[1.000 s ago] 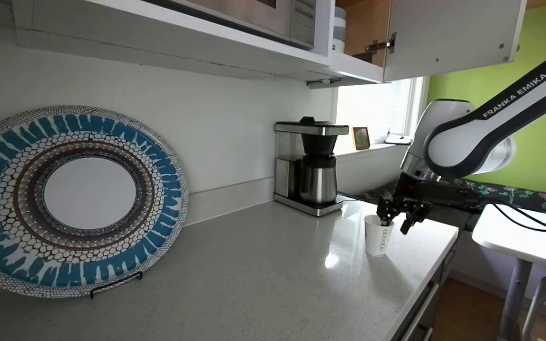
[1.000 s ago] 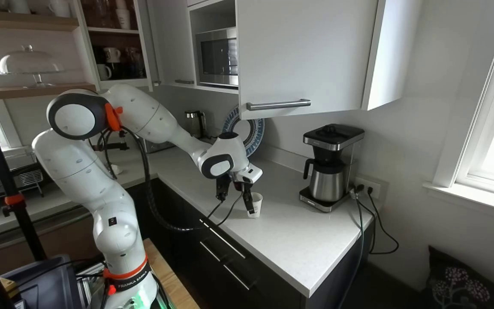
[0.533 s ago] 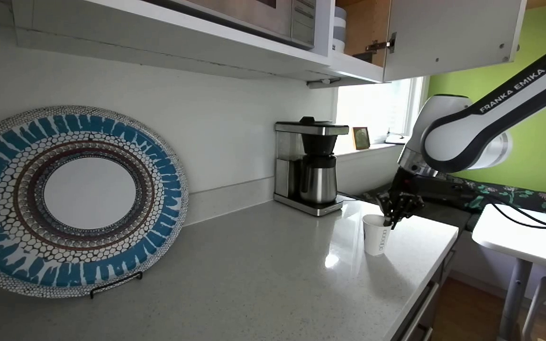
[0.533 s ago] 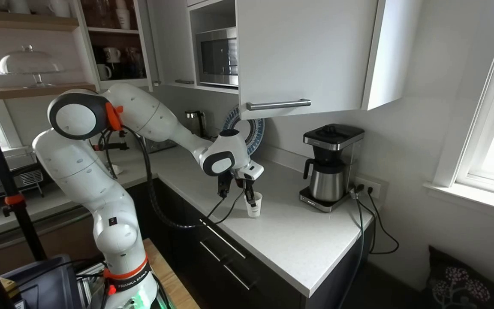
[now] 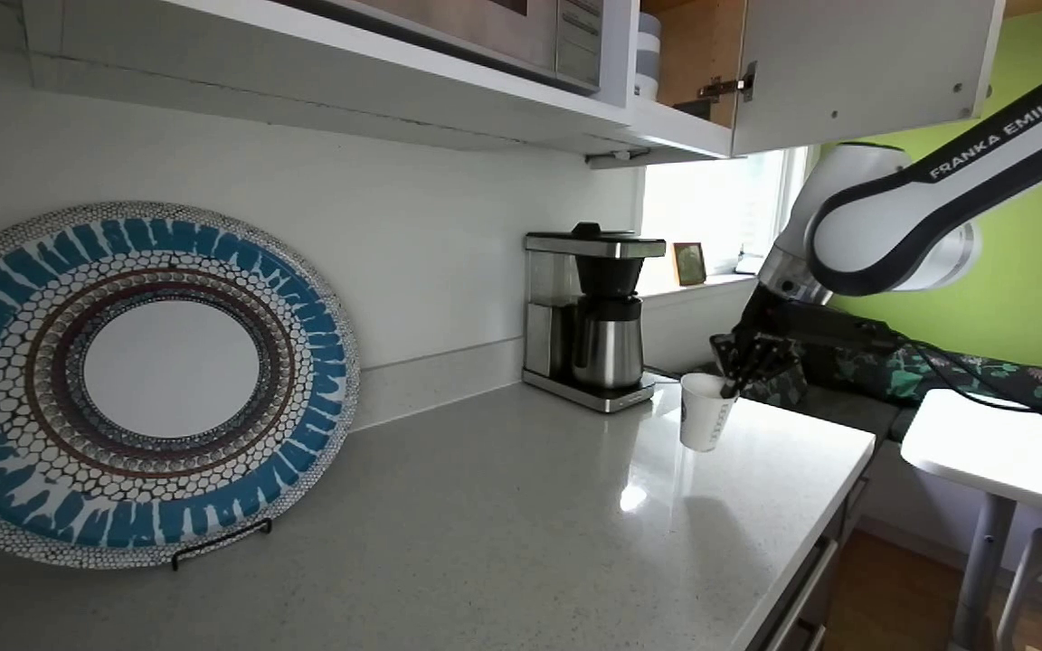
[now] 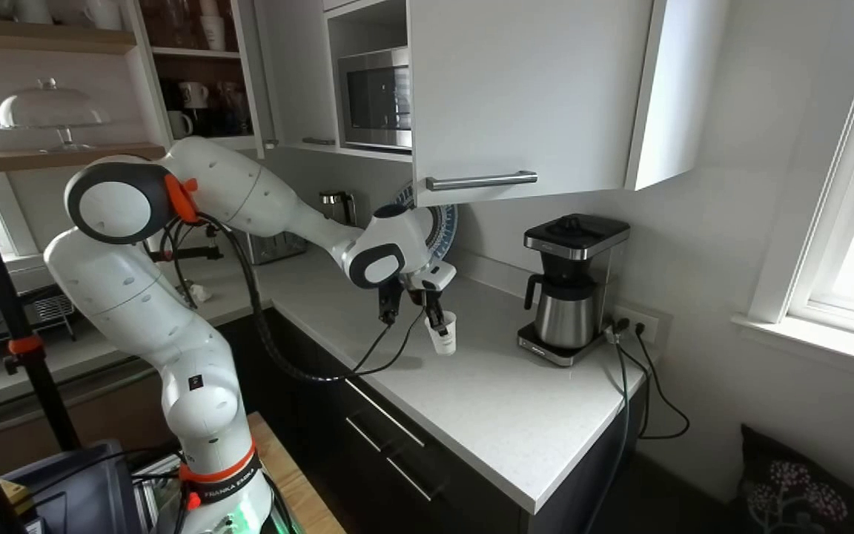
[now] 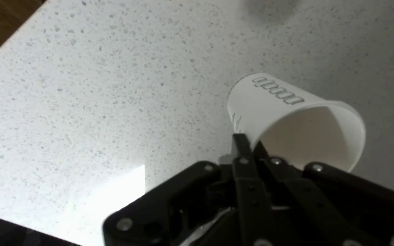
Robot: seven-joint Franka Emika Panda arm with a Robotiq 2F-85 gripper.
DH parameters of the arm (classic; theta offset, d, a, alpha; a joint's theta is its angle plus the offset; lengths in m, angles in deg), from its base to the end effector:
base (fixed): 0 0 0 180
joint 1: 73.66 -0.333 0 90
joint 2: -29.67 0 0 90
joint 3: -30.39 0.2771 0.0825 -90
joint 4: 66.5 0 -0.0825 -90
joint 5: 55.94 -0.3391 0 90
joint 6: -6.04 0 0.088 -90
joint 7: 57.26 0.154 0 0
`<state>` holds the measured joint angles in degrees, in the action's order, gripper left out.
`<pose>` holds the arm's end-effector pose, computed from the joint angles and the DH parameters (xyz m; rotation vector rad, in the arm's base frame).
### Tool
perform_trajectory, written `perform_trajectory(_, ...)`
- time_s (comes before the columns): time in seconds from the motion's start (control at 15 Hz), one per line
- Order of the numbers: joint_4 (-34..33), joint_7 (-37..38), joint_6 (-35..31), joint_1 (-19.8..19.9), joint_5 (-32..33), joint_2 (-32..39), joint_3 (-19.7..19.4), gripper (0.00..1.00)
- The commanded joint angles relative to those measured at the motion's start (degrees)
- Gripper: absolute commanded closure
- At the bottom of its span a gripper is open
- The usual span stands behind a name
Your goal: Put the white cup in the top right cabinet and then close the cabinet door
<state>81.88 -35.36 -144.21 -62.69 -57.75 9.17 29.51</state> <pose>0.4292 -0.0898 0.3694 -2.8830 0.9131 -0.5919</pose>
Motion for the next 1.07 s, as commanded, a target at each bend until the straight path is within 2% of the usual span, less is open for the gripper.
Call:
perform_trajectory(0.0,-1.3,4.8,5.9,0.4,0.6,-7.8,2.7,0.99)
perform_trajectory(0.2,-4.5,9.5,9.8,2.0,2.5,-12.3,6.0,0.99)
perform_trajectory(0.4,-8.6,11.9,13.6,2.5,2.8,-15.4,7.7,0.99)
perform_trajectory(0.47,-10.0,12.2,14.2,2.4,2.7,-16.0,7.8,0.99)
perform_trajectory(0.53,-11.0,9.6,14.1,0.7,1.3,-16.0,6.4,0.99)
perform_trajectory(0.6,-9.6,10.3,12.4,1.3,1.7,-15.2,6.8,0.97)
perform_trajectory(1.0,-11.1,10.2,13.1,1.2,1.6,-15.8,6.8,0.97)
